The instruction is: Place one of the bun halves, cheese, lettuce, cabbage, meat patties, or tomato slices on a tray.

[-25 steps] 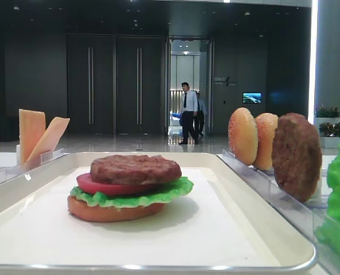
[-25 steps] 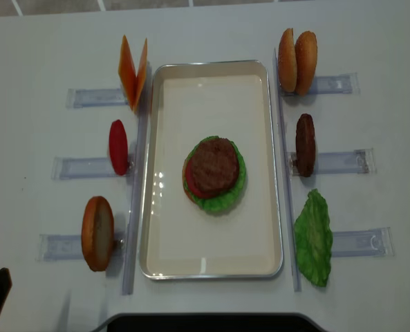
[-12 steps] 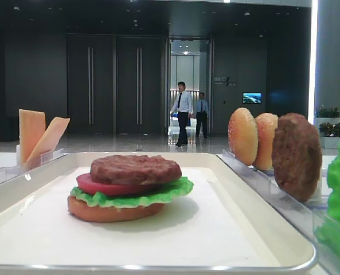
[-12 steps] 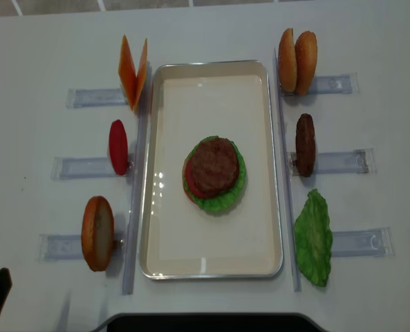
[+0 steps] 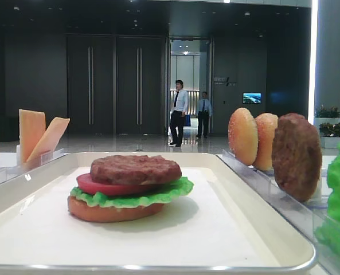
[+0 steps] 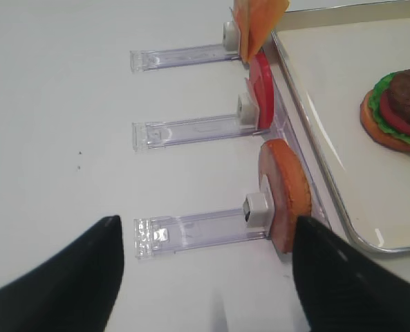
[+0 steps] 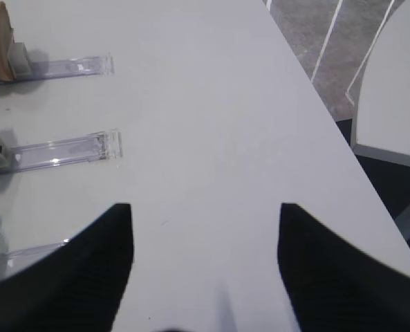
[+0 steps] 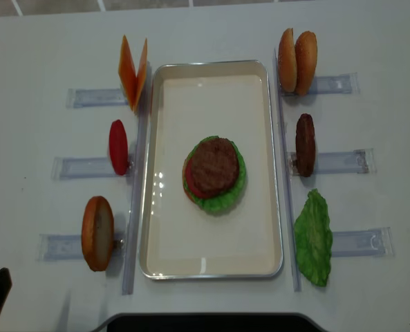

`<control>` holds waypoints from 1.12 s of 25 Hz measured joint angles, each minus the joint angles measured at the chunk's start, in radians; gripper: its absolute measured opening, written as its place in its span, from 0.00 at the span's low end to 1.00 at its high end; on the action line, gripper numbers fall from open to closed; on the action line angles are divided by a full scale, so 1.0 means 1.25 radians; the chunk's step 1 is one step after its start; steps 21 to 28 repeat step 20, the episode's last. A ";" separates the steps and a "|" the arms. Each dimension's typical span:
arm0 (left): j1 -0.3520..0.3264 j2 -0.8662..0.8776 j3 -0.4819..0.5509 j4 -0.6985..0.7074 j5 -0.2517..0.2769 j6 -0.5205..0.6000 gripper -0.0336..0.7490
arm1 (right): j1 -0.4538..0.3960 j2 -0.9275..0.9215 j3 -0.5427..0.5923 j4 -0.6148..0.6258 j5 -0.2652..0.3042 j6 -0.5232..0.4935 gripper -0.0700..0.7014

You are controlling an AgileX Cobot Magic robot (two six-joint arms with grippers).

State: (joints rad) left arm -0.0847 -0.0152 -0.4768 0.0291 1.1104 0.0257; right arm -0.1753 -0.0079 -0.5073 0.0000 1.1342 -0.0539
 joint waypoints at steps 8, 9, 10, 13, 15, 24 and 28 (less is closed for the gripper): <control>0.000 0.000 0.000 0.000 0.000 0.013 0.78 | 0.000 0.000 0.000 0.000 0.000 0.001 0.65; 0.000 0.000 0.000 0.000 0.000 0.014 0.78 | 0.000 0.000 0.000 0.000 0.000 0.001 0.65; 0.000 0.000 0.000 0.000 0.000 0.015 0.78 | 0.000 0.000 0.000 0.000 0.000 0.001 0.65; 0.000 0.000 0.000 0.000 0.000 0.015 0.78 | 0.000 0.000 0.000 0.000 0.000 0.001 0.65; 0.000 0.000 0.000 0.000 0.000 0.015 0.78 | 0.000 0.000 0.000 0.000 0.000 0.001 0.65; 0.000 0.000 0.000 0.000 0.000 0.015 0.78 | 0.000 0.000 0.000 0.000 0.000 0.001 0.65; 0.000 0.000 0.000 0.000 0.000 0.015 0.78 | 0.000 0.000 0.000 0.000 0.000 0.001 0.65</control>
